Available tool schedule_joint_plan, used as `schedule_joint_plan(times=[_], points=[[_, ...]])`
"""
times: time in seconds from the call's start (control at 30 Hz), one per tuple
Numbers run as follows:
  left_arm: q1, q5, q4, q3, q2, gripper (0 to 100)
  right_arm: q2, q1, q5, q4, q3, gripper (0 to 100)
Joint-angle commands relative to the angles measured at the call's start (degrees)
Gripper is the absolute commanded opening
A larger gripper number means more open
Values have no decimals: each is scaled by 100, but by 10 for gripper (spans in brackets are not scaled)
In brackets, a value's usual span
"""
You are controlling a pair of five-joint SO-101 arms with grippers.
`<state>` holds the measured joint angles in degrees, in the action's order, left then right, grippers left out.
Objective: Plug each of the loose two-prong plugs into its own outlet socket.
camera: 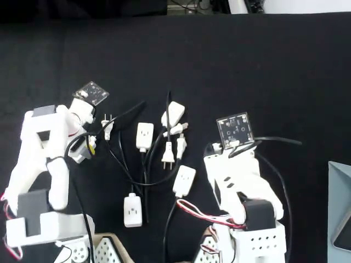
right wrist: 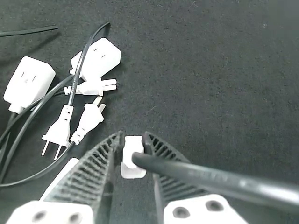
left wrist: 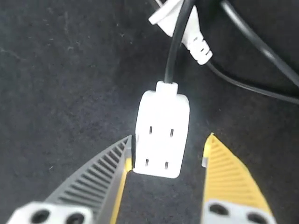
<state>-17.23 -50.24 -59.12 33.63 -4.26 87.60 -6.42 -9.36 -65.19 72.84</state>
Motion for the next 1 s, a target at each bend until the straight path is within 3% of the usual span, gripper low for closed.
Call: schedule_joint_plan(times=[0.0,0.13,0.37,0.5,0.97], points=[[-233,-44,141,-532,527,248,31,-123,-18,-18,-48,14],[-347,9,105,-936,1231,220,31,-123,-18,-18,-48,14],[75,466,-580,-1068,1275,29,48,-123,-18,-9,-48,14],[576,721,-993,-1112,1275,29,57,-123,-18,-9,-48,14],[2237,2189,-791,-1077,1327,61,57,-123,-18,-18,-48,14]])
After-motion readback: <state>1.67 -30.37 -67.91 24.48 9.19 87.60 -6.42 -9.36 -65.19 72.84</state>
